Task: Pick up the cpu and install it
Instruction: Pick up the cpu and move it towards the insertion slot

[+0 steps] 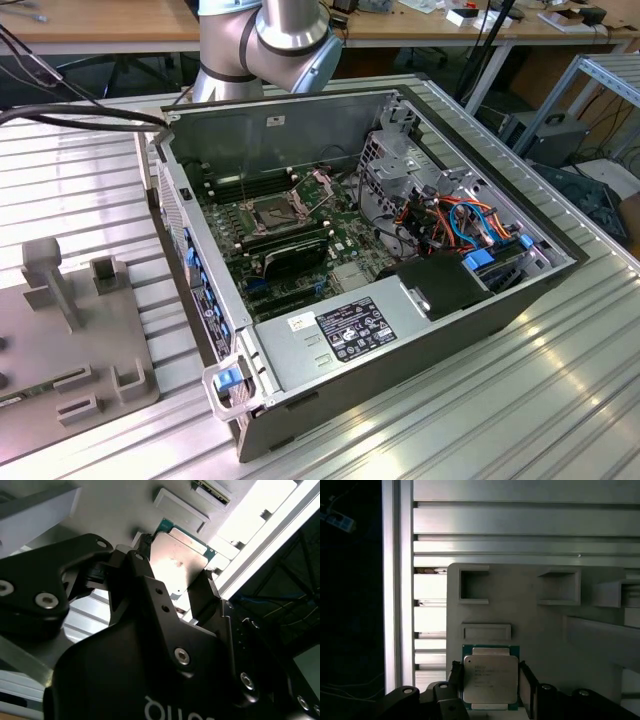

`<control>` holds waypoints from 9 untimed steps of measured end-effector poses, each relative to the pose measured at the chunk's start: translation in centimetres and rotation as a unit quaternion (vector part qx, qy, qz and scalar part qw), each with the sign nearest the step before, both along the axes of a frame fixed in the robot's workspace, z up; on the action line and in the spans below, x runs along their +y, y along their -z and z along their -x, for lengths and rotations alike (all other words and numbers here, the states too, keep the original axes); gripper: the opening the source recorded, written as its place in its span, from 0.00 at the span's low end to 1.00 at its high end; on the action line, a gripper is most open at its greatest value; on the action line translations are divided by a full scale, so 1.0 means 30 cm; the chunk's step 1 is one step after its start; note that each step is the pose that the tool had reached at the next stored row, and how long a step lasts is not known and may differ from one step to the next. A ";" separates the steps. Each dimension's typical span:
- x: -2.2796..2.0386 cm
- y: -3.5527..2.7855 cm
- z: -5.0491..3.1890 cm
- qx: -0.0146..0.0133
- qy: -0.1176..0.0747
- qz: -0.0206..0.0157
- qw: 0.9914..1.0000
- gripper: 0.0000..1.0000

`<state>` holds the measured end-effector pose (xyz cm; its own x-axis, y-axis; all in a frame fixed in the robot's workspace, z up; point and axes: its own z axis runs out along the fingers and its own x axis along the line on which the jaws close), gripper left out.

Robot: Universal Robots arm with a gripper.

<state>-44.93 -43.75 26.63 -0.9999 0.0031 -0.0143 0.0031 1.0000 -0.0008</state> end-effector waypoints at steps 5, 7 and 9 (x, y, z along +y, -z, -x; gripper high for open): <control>0.000 -0.017 0.000 0.000 0.000 0.000 1.000 0.55; 0.000 -0.024 0.000 0.000 0.000 0.000 1.000 0.55; 0.000 -0.026 0.000 0.000 0.000 0.000 1.000 0.55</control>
